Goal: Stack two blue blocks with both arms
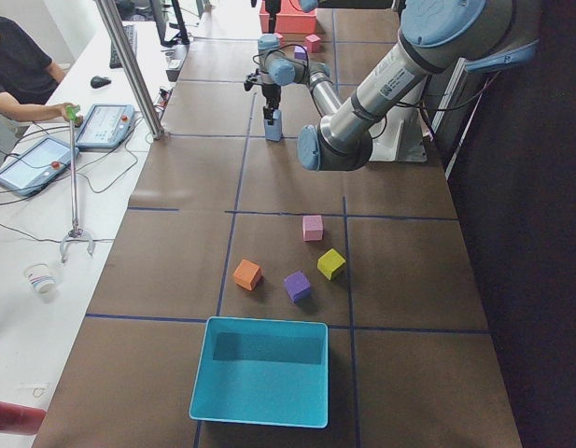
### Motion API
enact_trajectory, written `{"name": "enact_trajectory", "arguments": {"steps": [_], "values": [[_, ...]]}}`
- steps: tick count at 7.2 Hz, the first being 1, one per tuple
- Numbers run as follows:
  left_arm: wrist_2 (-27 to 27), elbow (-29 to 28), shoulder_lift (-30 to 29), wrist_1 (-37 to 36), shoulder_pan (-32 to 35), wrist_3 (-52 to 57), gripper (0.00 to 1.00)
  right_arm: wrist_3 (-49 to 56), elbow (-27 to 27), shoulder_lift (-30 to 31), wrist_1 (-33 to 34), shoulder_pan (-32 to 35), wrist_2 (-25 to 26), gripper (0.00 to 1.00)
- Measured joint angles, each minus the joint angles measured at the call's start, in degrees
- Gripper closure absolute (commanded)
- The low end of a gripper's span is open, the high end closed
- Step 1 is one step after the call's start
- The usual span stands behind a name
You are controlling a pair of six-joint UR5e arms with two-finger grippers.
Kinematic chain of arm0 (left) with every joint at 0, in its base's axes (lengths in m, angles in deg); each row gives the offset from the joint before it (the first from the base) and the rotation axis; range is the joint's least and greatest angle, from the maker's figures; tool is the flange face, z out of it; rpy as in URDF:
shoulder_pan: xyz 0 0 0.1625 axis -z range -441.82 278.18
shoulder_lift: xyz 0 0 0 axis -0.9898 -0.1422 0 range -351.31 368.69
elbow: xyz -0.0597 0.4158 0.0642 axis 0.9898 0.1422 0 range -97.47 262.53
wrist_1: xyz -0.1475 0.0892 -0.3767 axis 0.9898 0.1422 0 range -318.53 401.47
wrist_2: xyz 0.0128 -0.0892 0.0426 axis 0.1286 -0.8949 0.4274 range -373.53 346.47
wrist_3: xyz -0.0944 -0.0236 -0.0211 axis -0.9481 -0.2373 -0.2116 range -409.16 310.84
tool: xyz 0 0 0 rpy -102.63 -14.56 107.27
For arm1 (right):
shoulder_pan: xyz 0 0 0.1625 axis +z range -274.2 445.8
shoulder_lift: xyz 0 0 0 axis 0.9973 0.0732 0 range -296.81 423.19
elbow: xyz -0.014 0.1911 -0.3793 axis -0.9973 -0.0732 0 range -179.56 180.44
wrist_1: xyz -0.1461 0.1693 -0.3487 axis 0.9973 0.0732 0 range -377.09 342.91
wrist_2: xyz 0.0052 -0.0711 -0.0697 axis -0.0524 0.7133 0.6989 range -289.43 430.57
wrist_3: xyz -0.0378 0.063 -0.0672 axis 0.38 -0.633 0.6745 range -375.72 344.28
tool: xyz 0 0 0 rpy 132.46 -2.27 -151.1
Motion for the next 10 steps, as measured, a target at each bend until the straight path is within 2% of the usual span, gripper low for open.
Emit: {"name": "enact_trajectory", "arguments": {"steps": [2, 4, 5, 7, 8, 10], "values": [[-0.08, 2.34, -0.12, -1.09, 0.79, -0.06, 0.00, 0.04, -0.14, -0.05, 0.00, -0.10, 0.00, 0.00], [-1.36, 11.66, 0.86, -9.41, 6.08, 2.30, 0.00, 0.55, -0.03, -0.66, 0.02, 0.40, -0.48, 0.00], [-4.12, 17.25, 3.91, -13.24, 10.25, 6.42, 0.00, 0.79, 0.09, -0.96, 0.19, 1.84, -1.11, 0.00], [-10.57, 26.65, 16.51, -15.44, 20.61, 22.20, 0.00, 5.32, -0.90, -1.03, 1.54, 7.68, -4.23, 0.00], [-12.87, 28.71, 23.79, -15.25, 25.75, 32.47, 0.00, 11.69, -2.34, -1.08, 3.82, 11.05, -5.52, 0.00], [-19.81, 26.73, 37.55, -12.17, 38.50, 53.12, 0.00, 25.86, -6.00, -1.41, 9.21, 17.35, -6.57, 0.00]]}}
